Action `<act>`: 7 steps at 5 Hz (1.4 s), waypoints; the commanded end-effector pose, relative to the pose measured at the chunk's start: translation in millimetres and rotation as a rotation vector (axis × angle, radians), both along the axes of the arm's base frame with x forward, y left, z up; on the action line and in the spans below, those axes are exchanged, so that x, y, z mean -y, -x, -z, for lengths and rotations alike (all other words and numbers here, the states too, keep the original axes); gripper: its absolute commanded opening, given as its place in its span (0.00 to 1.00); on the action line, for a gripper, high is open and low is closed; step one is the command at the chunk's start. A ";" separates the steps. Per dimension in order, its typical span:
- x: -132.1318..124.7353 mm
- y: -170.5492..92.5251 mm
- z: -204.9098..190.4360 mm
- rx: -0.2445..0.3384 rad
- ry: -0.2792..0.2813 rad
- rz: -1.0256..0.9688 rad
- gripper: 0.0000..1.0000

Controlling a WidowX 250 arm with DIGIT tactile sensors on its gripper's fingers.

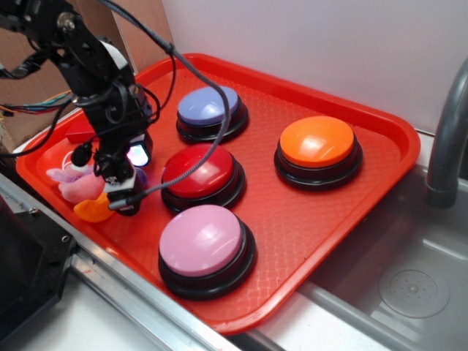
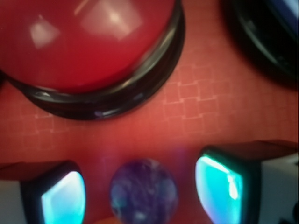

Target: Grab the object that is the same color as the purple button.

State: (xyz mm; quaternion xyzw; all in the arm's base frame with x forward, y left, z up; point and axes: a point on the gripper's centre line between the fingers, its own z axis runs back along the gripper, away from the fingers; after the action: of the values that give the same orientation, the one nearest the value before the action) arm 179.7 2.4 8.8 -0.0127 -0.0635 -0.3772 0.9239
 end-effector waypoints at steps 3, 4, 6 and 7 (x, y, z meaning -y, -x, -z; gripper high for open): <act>5.2 -3.8 -10.9 0.023 -0.039 -0.075 0.00; 4.5 -18.1 -42.7 -0.037 -0.020 -0.246 0.00; -13.4 -26.3 -109.9 -0.058 0.041 -0.620 0.00; -14.1 -22.9 -135.1 -0.001 -0.016 -0.759 0.00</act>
State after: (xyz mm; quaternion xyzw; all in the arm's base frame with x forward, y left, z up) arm 194.6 16.6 128.0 0.0124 -0.0291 -0.0088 0.9995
